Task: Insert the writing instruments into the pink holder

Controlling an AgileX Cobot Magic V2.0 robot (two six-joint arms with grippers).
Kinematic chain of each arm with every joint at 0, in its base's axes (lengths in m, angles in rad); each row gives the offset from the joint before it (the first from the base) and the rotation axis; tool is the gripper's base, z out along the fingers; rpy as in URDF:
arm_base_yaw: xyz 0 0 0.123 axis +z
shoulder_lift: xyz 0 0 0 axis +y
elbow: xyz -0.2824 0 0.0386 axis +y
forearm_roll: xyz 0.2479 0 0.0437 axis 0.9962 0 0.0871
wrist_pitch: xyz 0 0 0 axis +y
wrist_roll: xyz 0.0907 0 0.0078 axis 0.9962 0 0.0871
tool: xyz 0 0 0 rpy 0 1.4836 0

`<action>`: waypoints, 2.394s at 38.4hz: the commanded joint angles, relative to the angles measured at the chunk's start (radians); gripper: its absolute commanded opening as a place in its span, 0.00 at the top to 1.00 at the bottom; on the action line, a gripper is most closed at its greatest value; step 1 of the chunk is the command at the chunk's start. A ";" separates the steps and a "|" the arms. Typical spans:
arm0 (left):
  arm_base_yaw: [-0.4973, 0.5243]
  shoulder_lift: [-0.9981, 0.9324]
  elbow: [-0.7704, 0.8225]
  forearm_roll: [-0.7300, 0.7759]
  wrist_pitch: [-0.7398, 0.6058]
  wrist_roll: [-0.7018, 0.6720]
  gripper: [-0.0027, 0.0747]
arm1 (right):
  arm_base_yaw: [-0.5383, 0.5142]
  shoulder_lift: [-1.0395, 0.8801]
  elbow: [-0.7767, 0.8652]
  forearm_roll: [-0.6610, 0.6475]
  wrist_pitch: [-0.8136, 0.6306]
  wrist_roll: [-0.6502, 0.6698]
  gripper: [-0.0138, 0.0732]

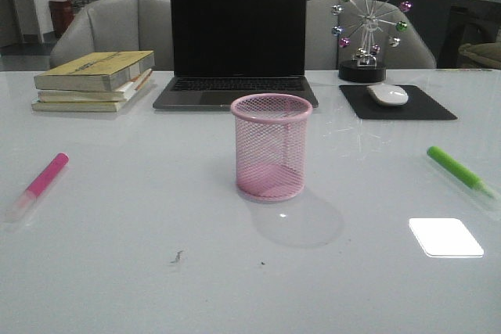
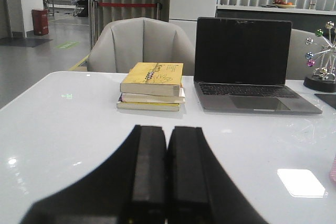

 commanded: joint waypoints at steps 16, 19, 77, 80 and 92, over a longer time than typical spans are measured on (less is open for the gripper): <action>-0.007 -0.022 -0.154 -0.007 -0.261 -0.008 0.85 | -0.004 -0.019 -0.054 -0.002 -0.368 0.000 0.81; -0.007 -0.021 -0.207 0.003 -0.251 -0.008 0.85 | -0.004 -0.018 -0.114 -0.002 -0.324 0.000 0.81; -0.007 0.809 -0.608 0.018 0.117 -0.010 0.34 | -0.006 1.102 -0.980 0.106 0.461 -0.001 0.29; -0.007 0.818 -0.643 0.018 0.199 -0.010 0.34 | -0.006 1.198 -1.048 0.101 0.526 -0.001 0.29; -0.007 0.818 -0.685 0.018 0.301 -0.010 0.34 | -0.089 1.554 -1.234 0.088 0.660 0.049 0.29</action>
